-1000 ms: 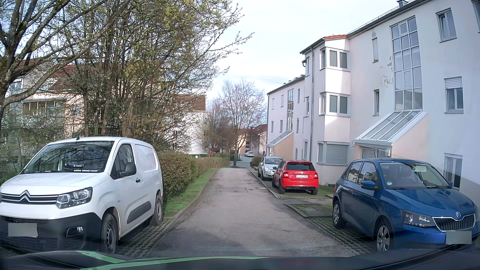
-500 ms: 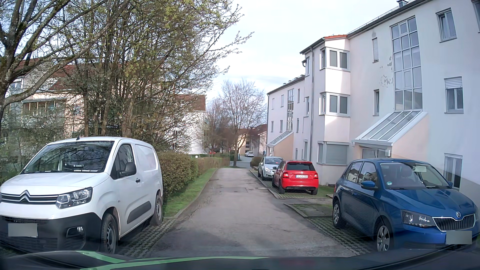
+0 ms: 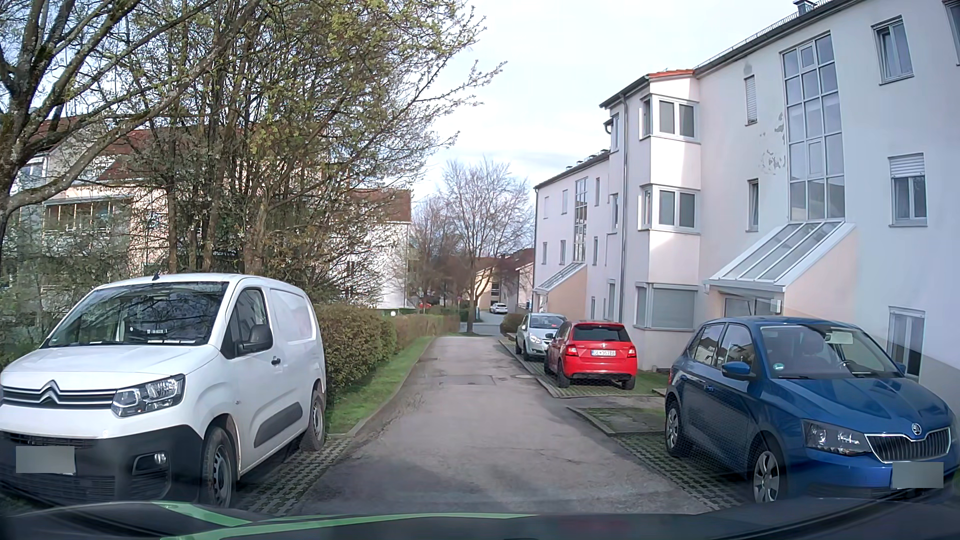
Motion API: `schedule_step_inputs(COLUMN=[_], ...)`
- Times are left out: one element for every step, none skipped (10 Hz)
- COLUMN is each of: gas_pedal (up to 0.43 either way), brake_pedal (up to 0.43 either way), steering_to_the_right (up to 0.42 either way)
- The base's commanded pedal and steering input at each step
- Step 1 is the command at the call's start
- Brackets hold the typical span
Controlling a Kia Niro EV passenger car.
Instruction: Follow the waypoints while adhering to traffic rules and regulations
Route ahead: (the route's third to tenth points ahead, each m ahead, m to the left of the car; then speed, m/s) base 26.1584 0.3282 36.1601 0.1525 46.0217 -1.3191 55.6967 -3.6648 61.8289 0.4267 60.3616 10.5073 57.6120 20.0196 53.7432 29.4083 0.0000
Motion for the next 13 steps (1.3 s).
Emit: schedule_step_inputs(gas_pedal=[0.000, 0.000, 0.000, 0.000, 0.000, 0.000, 0.000, 0.000, 0.000, 0.000, 0.000, 0.000, 0.000], brake_pedal=[0.622, 0.622, 0.622, 0.622, 0.622, 0.622, 0.622, 0.622, 0.622, 0.622, 0.622, 0.622, 0.628], steering_to_the_right=[0.006, 0.006, 0.006, 0.006, 0.006, 0.006, 0.006, 0.006, 0.006, 0.006, 0.006, 0.006, 0.006])
